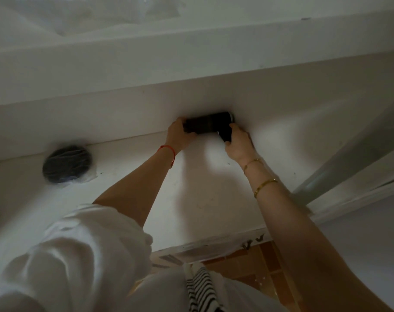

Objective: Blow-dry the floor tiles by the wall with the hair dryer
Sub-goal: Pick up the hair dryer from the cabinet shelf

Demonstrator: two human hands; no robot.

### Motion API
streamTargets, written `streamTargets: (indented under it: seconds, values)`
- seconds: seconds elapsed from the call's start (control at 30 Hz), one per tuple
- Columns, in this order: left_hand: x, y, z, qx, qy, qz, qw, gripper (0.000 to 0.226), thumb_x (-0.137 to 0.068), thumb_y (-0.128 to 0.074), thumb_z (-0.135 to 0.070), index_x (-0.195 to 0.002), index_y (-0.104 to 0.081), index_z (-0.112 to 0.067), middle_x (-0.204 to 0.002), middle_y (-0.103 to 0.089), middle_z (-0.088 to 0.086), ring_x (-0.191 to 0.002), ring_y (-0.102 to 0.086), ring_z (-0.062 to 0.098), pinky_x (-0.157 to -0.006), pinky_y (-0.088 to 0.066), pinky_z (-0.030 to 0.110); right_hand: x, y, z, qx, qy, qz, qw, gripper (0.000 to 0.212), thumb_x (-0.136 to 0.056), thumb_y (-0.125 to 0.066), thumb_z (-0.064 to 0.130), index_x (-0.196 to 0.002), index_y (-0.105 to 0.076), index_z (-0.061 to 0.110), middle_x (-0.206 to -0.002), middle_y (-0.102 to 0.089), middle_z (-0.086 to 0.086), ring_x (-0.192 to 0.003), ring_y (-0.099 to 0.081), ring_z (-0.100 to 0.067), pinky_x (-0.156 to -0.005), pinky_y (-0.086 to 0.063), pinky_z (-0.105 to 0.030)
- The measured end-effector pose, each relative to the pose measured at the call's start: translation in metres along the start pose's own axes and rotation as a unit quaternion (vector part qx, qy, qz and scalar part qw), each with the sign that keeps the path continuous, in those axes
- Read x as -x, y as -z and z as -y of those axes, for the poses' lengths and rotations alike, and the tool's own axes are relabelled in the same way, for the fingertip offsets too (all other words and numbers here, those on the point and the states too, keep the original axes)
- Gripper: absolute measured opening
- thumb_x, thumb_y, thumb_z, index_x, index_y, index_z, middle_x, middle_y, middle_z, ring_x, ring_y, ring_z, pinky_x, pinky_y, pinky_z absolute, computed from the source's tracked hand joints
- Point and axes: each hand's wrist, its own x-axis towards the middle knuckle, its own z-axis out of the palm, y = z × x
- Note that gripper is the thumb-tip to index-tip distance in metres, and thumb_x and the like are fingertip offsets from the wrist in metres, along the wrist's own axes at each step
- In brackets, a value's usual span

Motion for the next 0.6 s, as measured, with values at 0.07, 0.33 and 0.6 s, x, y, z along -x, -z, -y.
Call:
streamTargets:
  seconds: [0.07, 0.33, 0.6]
  values:
    - [0.0, 0.001, 0.001, 0.031, 0.017, -0.01, 0.999, 0.057, -0.083, -0.074, -0.015, -0.135, -0.052, -0.005, -0.13, -0.062, 0.018, -0.119, -0.059, 0.033, -0.099, -0.048, 0.036, 0.002, 0.0, 0.0, -0.026, -0.001, -0.012, 1.0, 0.057, -0.09, -0.051, -0.002, -0.145, -0.039, 0.003, -0.138, -0.055, -0.021, -0.126, -0.054, -0.037, -0.103, -0.046, -0.037]
    - [0.024, 0.02, 0.013, 0.361, 0.086, -0.02, 0.928, 0.052, -0.086, -0.074, -0.009, -0.134, -0.054, -0.002, -0.13, -0.059, 0.018, -0.116, -0.063, 0.031, -0.092, -0.058, 0.031, 0.026, 0.008, 0.001, -0.078, 0.035, -0.079, 0.993, 0.047, -0.09, -0.053, -0.006, -0.137, -0.048, -0.001, -0.128, -0.062, -0.019, -0.117, -0.06, -0.032, -0.083, -0.038, -0.012]
    - [0.096, 0.048, 0.002, 0.545, 0.141, 0.008, 0.827, 0.036, -0.088, -0.072, -0.011, -0.122, -0.064, -0.004, -0.121, -0.067, 0.013, -0.114, -0.066, 0.025, -0.101, -0.053, 0.041, 0.086, 0.005, 0.017, -0.169, 0.076, -0.09, 0.978, 0.053, -0.092, -0.059, -0.002, -0.142, -0.045, 0.006, -0.132, -0.061, -0.013, -0.118, -0.059, -0.026, -0.083, -0.034, -0.007]
